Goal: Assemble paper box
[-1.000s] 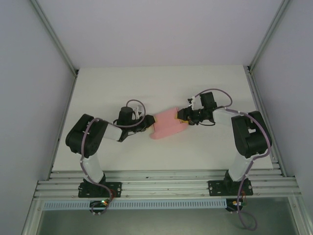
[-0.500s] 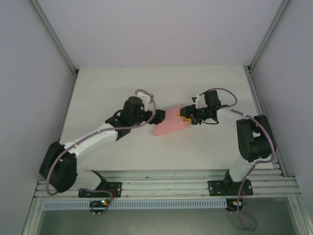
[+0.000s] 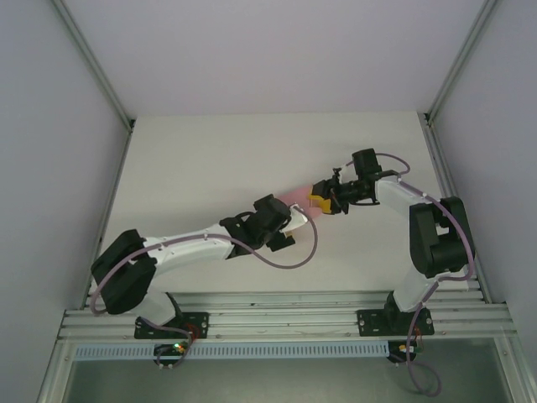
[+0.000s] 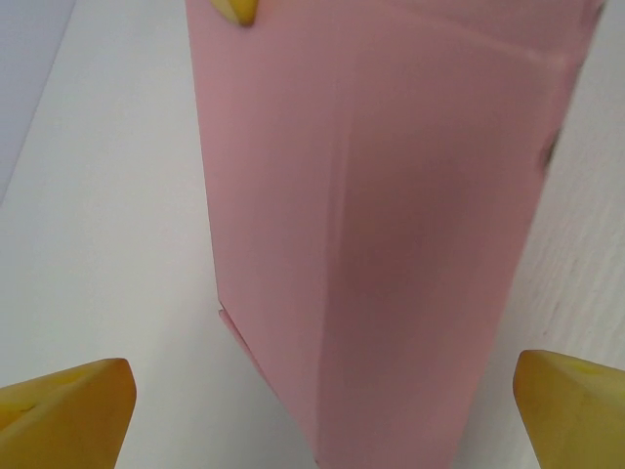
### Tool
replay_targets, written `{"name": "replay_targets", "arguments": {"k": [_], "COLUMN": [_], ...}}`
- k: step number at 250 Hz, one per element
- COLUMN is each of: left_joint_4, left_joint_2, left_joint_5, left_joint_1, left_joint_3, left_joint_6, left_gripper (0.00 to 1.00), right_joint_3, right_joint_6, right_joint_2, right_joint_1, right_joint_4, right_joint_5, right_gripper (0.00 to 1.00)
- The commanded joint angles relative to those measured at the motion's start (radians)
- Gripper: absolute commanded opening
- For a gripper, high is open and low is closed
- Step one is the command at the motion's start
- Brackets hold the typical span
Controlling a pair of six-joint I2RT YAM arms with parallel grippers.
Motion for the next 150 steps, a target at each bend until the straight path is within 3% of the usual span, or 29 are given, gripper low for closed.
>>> {"name": "replay_targets", "arguments": {"k": [1, 55, 126, 150], "left_joint_4": [0.08, 0.179, 0.186, 0.203], "left_joint_2": [0.034, 0.055, 0.064, 0.035], "left_joint_5": [-0.038, 0.032, -0.094, -0.118], "left_joint_1": [0.011, 0.019, 0.035, 0.033], "left_joint_3": [0.015, -0.022, -0.025, -0.041], "left_joint_6": [0.056, 0.075, 0.115, 0.128], "left_gripper": [1.0, 1.0, 0.99, 0.93], "right_joint_3": [0.02, -0.029, -0.043, -0.027], "right_joint_6": [0.032, 0.183, 0.322, 0.292], "right_joint_2": [-0.004, -0.001, -0.002, -0.002], "right_joint_1": [-0.004, -0.005, -0.014, -0.013], "right_joint_4": [-0.057, 0.038, 0.024, -0.048], "right_joint_5": [-0.062, -0.142, -0.234, -0.238], "right_gripper": [0.38, 0.38, 0.37, 0.41]}}
